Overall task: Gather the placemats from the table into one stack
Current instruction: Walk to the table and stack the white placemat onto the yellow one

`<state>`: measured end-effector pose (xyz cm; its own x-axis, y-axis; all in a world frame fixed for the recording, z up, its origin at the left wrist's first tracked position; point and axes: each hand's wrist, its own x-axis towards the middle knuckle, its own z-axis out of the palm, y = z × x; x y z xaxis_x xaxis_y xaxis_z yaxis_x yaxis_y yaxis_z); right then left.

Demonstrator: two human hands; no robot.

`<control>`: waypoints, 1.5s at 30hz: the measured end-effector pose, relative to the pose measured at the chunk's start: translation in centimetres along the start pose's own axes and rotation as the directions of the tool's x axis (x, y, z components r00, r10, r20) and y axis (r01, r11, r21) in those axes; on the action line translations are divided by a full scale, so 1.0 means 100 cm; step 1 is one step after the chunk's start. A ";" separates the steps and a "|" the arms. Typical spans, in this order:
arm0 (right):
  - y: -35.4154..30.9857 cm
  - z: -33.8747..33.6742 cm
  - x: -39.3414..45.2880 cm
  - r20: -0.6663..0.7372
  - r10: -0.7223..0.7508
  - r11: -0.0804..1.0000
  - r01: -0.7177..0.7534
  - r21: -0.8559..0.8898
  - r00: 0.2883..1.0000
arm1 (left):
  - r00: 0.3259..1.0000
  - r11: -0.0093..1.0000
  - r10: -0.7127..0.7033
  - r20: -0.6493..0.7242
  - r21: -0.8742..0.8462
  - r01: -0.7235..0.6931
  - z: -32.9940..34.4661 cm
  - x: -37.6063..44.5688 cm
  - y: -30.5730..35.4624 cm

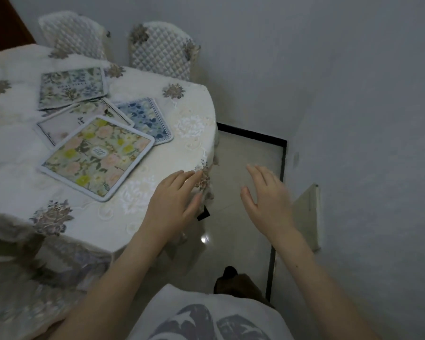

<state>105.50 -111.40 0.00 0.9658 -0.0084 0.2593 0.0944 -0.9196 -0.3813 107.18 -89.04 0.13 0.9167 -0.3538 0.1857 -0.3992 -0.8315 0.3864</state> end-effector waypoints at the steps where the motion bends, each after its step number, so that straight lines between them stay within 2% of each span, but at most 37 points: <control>1: 0.009 -0.003 0.016 0.017 -0.025 1.000 0.025 0.008 1.000 | 1.000 1.000 -0.024 -0.004 0.012 0.024 0.002 0.011 0.005; 8: 0.034 -0.009 0.119 0.099 -0.268 0.960 0.257 0.111 0.958 | 0.962 0.964 -0.254 -0.097 0.061 0.261 0.001 0.073 0.017; 16: 0.003 0.028 0.198 0.185 -0.466 0.880 0.430 0.203 0.865 | 0.872 0.880 -0.445 -0.204 0.083 0.468 -0.013 0.095 -0.010; 24: -0.030 0.092 0.251 0.277 -0.568 0.822 0.515 0.246 0.775 | 0.781 0.798 -0.579 -0.233 0.037 0.602 -0.003 0.108 -0.065; 34: -0.115 0.141 0.330 0.212 -0.721 0.688 0.649 0.324 0.659 | 0.656 0.707 -0.668 -0.352 -0.022 0.707 -0.034 0.115 -0.151; 37: -0.139 0.158 0.342 0.231 -0.768 0.639 0.688 0.344 0.598 | 0.583 0.660 -0.713 -0.390 -0.090 0.746 -0.034 0.108 -0.175; 40: -0.154 0.181 0.353 0.291 -0.794 0.607 0.719 0.338 0.534 | 0.505 0.587 -0.781 -0.368 -0.156 0.794 -0.026 0.102 -0.193; 43: -0.167 0.211 0.360 0.375 -0.792 0.601 0.722 0.342 0.482 | 0.411 0.485 -0.853 -0.322 -0.198 0.852 -0.012 0.096 -0.212; 45: -0.175 0.234 0.364 0.430 -0.780 0.610 0.702 0.367 0.453 | 0.319 0.386 -0.909 -0.269 -0.254 0.887 0.000 0.096 -0.224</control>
<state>144.68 -86.47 -4.61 0.4682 0.8830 0.0332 0.8243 -0.4230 -0.3763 124.89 -73.81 -6.75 0.6503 0.7581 -0.0493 0.6546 -0.5261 0.5429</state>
